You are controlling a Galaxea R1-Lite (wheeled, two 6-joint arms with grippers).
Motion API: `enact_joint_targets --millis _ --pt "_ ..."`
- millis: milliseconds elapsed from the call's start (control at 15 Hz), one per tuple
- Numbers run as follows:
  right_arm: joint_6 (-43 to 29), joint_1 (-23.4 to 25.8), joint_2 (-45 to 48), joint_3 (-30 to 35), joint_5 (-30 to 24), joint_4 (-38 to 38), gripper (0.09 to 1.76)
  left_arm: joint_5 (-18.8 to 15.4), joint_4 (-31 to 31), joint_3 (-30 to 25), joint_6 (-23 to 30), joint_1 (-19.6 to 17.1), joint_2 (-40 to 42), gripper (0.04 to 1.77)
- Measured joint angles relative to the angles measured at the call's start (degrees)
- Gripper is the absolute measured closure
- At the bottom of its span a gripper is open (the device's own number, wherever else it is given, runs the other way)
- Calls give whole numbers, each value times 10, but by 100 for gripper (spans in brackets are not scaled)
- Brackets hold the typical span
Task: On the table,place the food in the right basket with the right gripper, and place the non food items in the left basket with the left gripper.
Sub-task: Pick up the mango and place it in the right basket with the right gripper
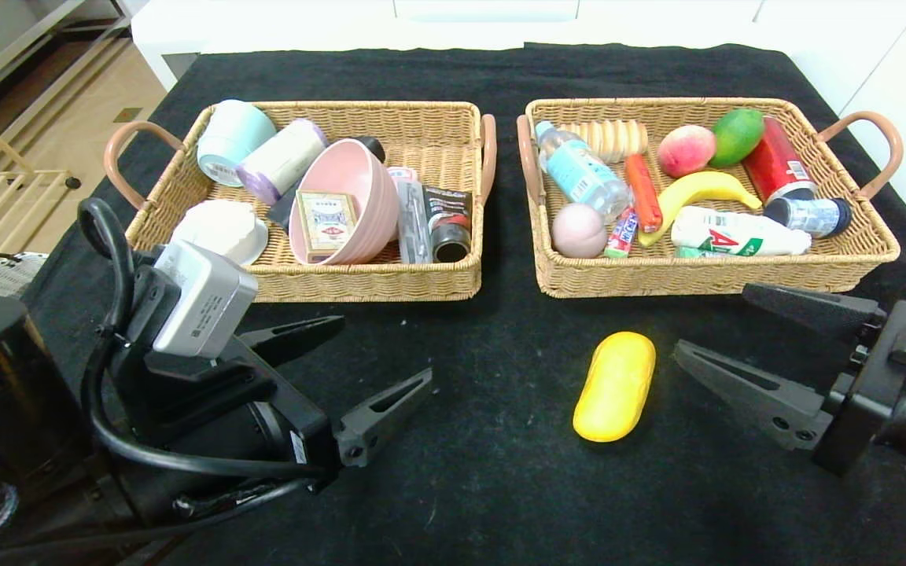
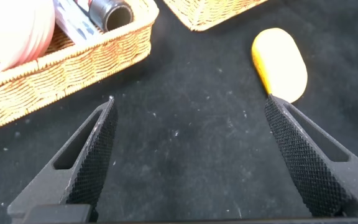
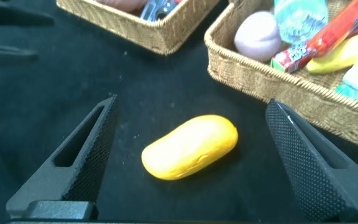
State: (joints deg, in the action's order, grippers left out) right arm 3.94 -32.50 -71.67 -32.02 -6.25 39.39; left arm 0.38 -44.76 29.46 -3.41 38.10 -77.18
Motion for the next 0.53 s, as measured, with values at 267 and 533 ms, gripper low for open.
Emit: enact_joint_targets --millis 267,533 --pt "-35 -58 -6 -65 159 -140 14 -9 0 2 0 -10 5 10" --pt "-180 -134 -51 -237 290 -389 14 -9 1 2 -1 -17 5 10"
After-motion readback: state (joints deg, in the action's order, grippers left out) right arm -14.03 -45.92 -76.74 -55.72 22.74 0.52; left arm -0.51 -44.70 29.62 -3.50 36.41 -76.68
